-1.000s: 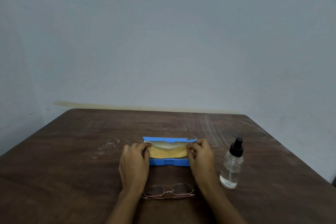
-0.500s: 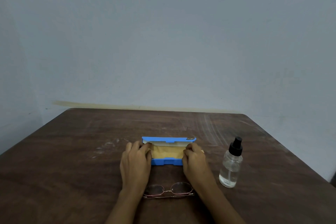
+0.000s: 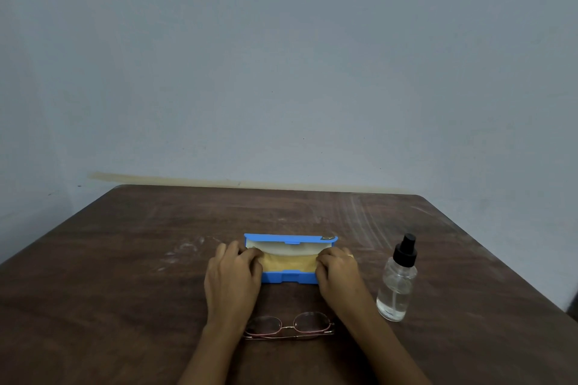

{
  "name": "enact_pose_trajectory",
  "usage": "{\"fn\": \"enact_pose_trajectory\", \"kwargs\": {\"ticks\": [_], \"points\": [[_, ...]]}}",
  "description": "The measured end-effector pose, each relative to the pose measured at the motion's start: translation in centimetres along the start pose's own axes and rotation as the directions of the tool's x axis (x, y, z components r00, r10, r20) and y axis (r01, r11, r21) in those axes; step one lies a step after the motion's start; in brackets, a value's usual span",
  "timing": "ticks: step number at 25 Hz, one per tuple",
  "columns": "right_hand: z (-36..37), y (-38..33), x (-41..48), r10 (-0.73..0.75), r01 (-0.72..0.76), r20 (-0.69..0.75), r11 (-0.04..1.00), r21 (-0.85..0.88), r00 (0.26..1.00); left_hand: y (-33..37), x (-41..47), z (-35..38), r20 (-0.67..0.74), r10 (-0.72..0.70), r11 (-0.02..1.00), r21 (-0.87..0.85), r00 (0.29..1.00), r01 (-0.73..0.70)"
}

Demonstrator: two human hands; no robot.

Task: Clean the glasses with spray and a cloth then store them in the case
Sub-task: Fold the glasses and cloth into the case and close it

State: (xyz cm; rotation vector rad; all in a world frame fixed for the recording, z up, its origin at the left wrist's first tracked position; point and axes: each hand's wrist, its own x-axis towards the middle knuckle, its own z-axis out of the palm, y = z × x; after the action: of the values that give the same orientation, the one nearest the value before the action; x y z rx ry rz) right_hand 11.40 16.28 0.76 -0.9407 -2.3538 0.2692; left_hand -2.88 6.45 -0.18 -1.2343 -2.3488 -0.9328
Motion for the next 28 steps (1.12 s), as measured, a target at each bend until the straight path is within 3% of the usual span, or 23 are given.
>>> {"fn": "enact_pose_trajectory", "kwargs": {"ticks": [16,28], "points": [[-0.3,-0.1,-0.2,-0.026,0.027,-0.038,1.000,0.011,0.999,-0.1,-0.1,-0.1,-0.003,0.005,1.000,-0.021,1.000,-0.005],[-2.4,-2.7,-3.7,-0.002,0.047,-0.262,0.985,0.166,0.965,0.1,-1.6,-2.7,-0.071,-0.008,0.968,-0.249,0.997,-0.010]]}}
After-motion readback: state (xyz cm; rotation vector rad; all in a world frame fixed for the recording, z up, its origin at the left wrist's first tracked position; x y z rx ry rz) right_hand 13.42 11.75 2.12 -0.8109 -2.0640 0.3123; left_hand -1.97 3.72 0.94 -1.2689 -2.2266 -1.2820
